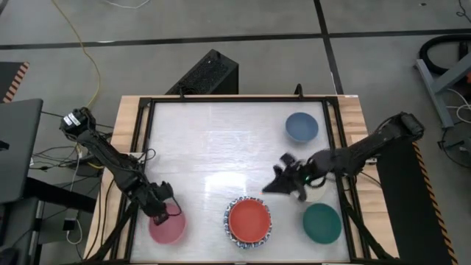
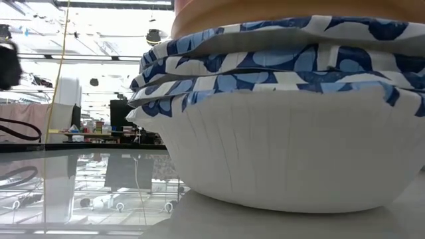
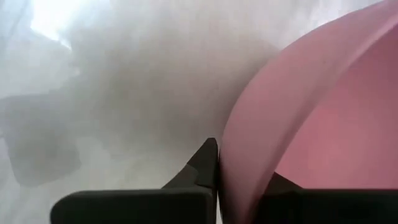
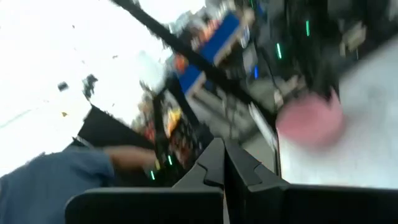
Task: Nest bowls inside each other by size order
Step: Stack the pink bowl on top of the orange bowl
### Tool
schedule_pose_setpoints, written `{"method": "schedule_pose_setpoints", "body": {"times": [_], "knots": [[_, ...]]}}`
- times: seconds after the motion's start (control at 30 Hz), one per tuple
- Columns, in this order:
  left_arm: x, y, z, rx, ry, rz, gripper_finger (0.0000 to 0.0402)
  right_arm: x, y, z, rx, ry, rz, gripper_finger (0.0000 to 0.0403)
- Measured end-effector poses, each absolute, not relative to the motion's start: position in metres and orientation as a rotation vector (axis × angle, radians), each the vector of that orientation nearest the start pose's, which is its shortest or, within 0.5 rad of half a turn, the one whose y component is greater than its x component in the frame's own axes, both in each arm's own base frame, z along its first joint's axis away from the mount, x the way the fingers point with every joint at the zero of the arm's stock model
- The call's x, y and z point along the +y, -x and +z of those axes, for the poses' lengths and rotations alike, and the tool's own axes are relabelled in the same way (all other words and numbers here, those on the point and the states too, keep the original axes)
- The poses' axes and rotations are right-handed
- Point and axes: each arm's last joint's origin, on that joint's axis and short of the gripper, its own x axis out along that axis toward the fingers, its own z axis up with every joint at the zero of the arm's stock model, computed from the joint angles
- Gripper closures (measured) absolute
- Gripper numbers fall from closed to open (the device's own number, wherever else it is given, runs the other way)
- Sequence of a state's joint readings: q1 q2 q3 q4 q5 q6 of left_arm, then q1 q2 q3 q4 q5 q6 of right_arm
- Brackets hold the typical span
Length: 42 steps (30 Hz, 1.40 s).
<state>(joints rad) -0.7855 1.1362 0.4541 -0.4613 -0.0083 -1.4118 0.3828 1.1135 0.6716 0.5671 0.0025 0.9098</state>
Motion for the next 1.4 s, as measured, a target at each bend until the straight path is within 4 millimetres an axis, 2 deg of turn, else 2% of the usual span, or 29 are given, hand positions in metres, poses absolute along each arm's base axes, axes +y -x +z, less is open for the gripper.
{"method": "schedule_pose_setpoints", "body": {"times": [0.17,0.33,0.57,0.77,0.83,0.97,1.2,1.3,1.4], "knots": [[-0.11,-0.138,0.147,1.114,0.902,0.414,0.0401,0.066,-0.195,0.336,-0.11,-0.822,0.403,0.0388],[-0.091,-0.152,0.148,0.942,0.947,0.577,0.0401,0.046,-0.153,0.352,-0.162,-0.713,0.366,0.0389],[-0.074,-0.166,0.151,0.774,1.102,0.698,0.0401,0.032,-0.107,0.361,-0.198,-0.709,0.382,0.0389],[-0.064,-0.179,0.153,0.603,1.303,0.817,0.0401,0.024,-0.078,0.354,-0.172,-0.534,0.388,0.0389],[-0.061,-0.185,0.158,0.555,1.358,0.846,0.0401,0.021,-0.072,0.351,-0.165,-0.548,0.353,0.0389],[-0.051,-0.197,0.174,0.423,1.396,0.88,0.0401,0.017,-0.055,0.347,-0.145,-0.593,0.375,0.0389],[-0.035,-0.219,0.213,0.218,1.317,0.885,0.0401,0.009,-0.029,0.333,-0.086,-0.65,0.36,0.0389],[-0.033,-0.23,0.242,0.178,1.296,0.825,0.0401,0.007,-0.022,0.331,-0.089,-0.688,0.366,0.0389],[-0.036,-0.24,0.281,0.157,1.237,0.72,0.0401,0.006,-0.018,0.329,-0.09,-0.69,0.358,0.0389]]}}
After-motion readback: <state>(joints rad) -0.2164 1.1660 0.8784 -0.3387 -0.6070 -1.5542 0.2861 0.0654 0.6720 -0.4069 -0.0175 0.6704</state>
